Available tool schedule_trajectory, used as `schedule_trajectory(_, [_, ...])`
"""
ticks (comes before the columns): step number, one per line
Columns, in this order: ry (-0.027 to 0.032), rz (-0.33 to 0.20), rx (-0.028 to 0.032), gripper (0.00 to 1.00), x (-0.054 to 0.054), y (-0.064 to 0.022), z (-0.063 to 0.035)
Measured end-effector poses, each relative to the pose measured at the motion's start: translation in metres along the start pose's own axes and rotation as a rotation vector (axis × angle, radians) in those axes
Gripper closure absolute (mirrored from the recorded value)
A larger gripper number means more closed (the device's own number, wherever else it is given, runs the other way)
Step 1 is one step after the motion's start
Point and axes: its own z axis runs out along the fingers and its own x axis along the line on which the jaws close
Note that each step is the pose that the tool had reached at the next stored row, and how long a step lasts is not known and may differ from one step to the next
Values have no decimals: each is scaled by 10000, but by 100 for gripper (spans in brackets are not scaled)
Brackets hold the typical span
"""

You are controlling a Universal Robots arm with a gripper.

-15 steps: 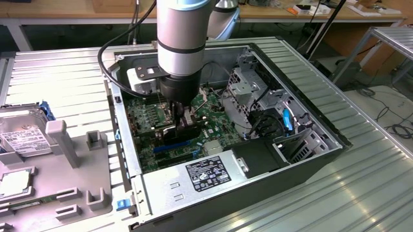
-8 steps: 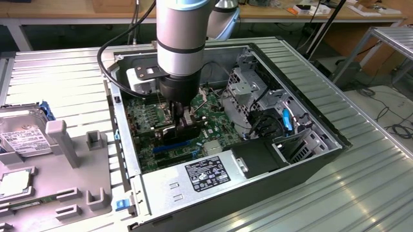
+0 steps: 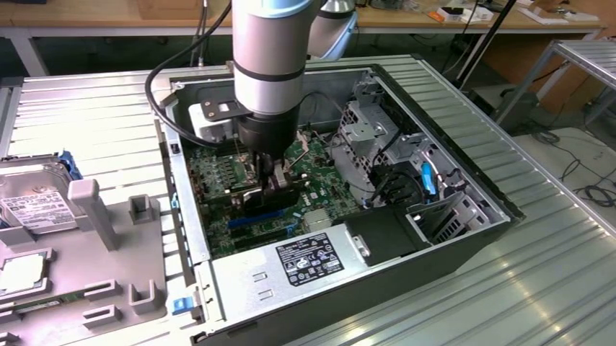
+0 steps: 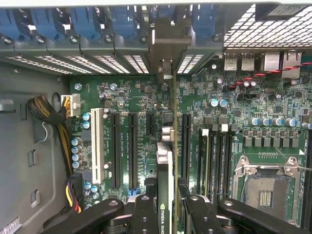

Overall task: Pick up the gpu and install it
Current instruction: 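Insert the gpu into the slot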

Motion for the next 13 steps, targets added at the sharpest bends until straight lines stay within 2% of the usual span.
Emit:
schedule_trajectory(2, [0,-1,15,73,0,0,6])
schedule_trajectory(13, [0,54,16,73,-1,4,9])
